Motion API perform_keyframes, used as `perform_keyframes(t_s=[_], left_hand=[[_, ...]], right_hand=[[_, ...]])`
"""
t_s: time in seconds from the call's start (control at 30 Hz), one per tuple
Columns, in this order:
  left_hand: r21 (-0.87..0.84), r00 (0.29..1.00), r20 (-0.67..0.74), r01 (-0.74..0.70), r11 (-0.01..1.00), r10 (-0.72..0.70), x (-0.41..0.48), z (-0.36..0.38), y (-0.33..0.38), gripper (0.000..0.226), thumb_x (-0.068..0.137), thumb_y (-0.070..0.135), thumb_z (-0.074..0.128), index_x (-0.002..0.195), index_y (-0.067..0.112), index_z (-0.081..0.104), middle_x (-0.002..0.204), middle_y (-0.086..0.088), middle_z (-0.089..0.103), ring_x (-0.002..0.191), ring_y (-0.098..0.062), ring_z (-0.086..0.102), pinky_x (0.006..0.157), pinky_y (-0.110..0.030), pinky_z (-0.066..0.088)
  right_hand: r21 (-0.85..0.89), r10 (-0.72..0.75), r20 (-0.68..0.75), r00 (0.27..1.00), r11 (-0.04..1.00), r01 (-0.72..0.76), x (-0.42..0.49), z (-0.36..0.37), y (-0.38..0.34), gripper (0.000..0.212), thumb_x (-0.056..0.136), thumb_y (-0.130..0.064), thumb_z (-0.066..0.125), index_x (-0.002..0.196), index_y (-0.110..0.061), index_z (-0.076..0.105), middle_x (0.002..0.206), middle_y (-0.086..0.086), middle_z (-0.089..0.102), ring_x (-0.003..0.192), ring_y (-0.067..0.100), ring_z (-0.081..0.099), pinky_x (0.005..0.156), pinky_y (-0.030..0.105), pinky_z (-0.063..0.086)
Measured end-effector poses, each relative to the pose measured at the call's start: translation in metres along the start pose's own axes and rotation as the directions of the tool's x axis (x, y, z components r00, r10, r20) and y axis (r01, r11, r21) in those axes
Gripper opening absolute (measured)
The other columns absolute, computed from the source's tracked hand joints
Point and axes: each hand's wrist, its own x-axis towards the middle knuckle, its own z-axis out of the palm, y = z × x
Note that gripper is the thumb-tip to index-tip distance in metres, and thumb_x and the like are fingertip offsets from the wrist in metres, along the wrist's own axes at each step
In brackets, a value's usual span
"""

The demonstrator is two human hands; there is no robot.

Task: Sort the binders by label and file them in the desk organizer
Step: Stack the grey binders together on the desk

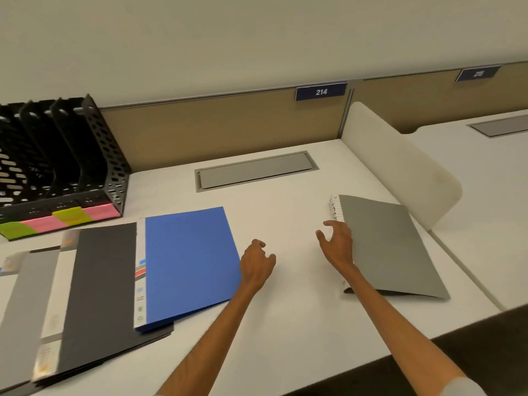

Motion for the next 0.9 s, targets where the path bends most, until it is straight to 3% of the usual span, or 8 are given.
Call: perform_keyframes(t_s=[0.33, 0.57, 0.7, 0.9], left_hand=[[0.021, 0.985, 0.166, -0.059, 0.998, 0.055, 0.002, 0.099, 0.081, 0.066, 0.086, 0.053, 0.062, 0.133, 0.009, 0.048, 0.132, -0.006, 0.056, 0.121, -0.023, 0.054, 0.097, -0.035, 0.044], [0.248, 0.949, 0.311, -0.129, 0.960, 0.047, -0.007, 0.147, 0.112, 0.071, 0.081, 0.070, 0.056, 0.118, 0.009, 0.052, 0.123, -0.011, 0.045, 0.124, -0.026, 0.035, 0.089, -0.037, 0.043], [0.254, 0.945, 0.323, -0.135, 0.958, 0.048, -0.010, 0.159, 0.118, 0.068, 0.083, 0.067, 0.055, 0.122, 0.011, 0.050, 0.124, -0.010, 0.044, 0.123, -0.025, 0.034, 0.092, -0.038, 0.044], [0.086, 0.951, 0.309, -0.060, 0.994, 0.031, -0.018, 0.164, 0.120, 0.057, 0.089, 0.053, 0.058, 0.127, 0.012, 0.048, 0.125, -0.013, 0.047, 0.123, -0.026, 0.036, 0.090, -0.033, 0.040]], right_hand=[[-0.137, 0.241, -0.089, 0.966, 0.958, -0.252, 0.025, -0.086, 0.091, 0.060, 0.089, -0.037, 0.063, 0.138, -0.008, 0.042, 0.142, 0.012, 0.042, 0.134, 0.030, 0.036, 0.111, 0.044, 0.026], [-0.290, 0.407, -0.123, 0.905, 0.858, -0.425, 0.021, -0.122, 0.138, 0.088, 0.081, -0.064, 0.060, 0.143, -0.008, 0.033, 0.146, 0.017, 0.035, 0.136, 0.034, 0.029, 0.110, 0.047, 0.023], [-0.311, 0.471, -0.121, 0.874, 0.818, -0.484, 0.024, -0.132, 0.148, 0.106, 0.068, -0.078, 0.062, 0.140, -0.006, 0.033, 0.142, 0.018, 0.038, 0.132, 0.037, 0.033, 0.107, 0.050, 0.027], [-0.316, 0.543, -0.106, 0.833, 0.775, -0.546, 0.034, -0.137, 0.148, 0.108, 0.058, -0.078, 0.070, 0.132, -0.008, 0.036, 0.135, 0.023, 0.042, 0.126, 0.039, 0.037, 0.103, 0.051, 0.029]])
